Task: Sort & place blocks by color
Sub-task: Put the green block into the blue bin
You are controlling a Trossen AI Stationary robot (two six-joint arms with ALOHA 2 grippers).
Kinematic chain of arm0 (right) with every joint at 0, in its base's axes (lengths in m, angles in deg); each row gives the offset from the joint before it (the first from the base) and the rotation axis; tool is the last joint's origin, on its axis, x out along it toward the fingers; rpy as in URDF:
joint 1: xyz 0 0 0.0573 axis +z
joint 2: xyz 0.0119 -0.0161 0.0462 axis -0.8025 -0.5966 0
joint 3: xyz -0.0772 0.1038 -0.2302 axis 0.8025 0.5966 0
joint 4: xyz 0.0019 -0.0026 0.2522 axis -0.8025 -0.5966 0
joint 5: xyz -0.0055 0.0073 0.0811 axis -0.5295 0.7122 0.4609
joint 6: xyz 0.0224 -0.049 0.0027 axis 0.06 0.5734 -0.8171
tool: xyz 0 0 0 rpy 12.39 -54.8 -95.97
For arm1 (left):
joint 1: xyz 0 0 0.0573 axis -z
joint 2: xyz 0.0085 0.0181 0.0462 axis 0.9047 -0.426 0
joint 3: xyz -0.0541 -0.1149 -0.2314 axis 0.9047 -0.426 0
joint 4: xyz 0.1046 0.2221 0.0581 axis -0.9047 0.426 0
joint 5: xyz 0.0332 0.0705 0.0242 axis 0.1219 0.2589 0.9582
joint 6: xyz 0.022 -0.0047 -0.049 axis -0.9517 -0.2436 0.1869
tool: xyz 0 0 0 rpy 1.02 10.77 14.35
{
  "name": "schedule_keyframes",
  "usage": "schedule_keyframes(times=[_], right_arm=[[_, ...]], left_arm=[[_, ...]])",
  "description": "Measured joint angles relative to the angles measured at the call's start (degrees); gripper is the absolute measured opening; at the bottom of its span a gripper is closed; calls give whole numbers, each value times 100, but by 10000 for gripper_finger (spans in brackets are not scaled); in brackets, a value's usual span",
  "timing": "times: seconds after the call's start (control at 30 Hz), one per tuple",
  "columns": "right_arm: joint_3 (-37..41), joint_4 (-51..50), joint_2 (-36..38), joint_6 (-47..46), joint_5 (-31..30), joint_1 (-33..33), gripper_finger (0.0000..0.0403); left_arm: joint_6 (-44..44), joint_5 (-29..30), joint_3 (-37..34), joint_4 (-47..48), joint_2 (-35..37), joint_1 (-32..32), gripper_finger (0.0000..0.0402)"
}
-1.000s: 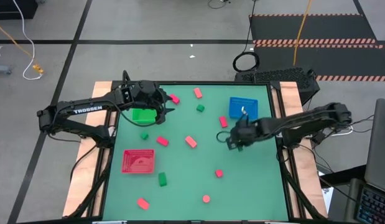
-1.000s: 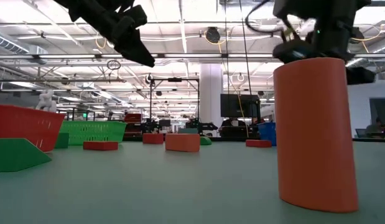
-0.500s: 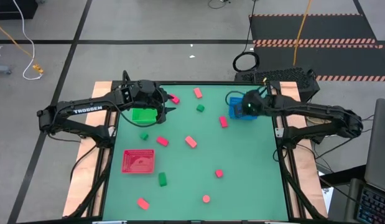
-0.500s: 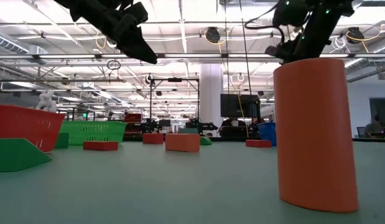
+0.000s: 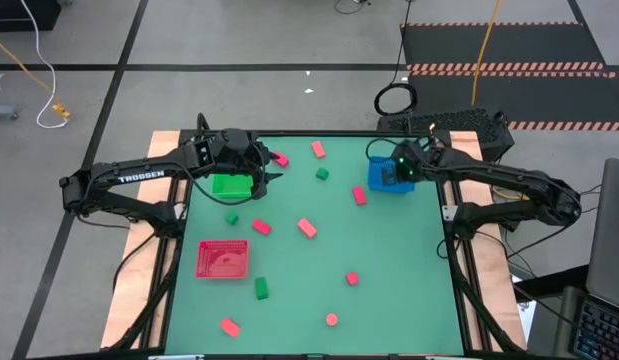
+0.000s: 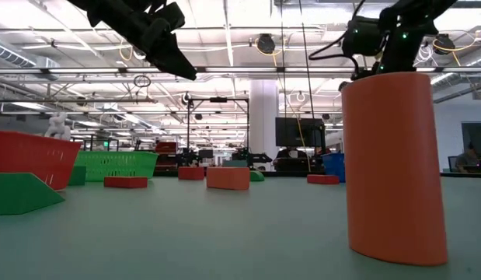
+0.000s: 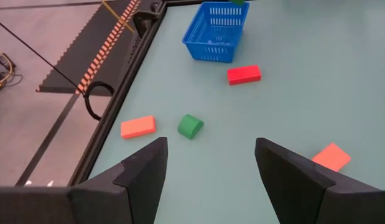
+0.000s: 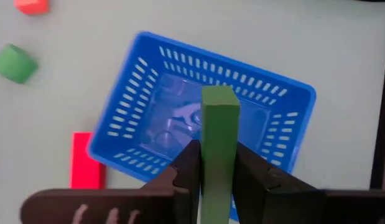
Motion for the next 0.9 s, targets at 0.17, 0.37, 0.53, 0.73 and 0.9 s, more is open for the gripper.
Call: schedule_keyframes(times=[0.17,0.37,0.53,0.73,0.9], right_arm=[[289,604,1,252,1,-3,75],[361,1053,2,474,-8,-3,119],[363,1324,2,748,-10,-3,144],[365,2885,2,1767,609,-3,152],[363,4825,-87,2610,2111,79,153]], left_arm=[[0,0,1,-2,0,0,243],[4,0,1,-2,0,0,243],[3,1,1,-2,0,0,243],[4,38,0,-9,0,0,243],[-74,100,1,-17,0,0,243]])
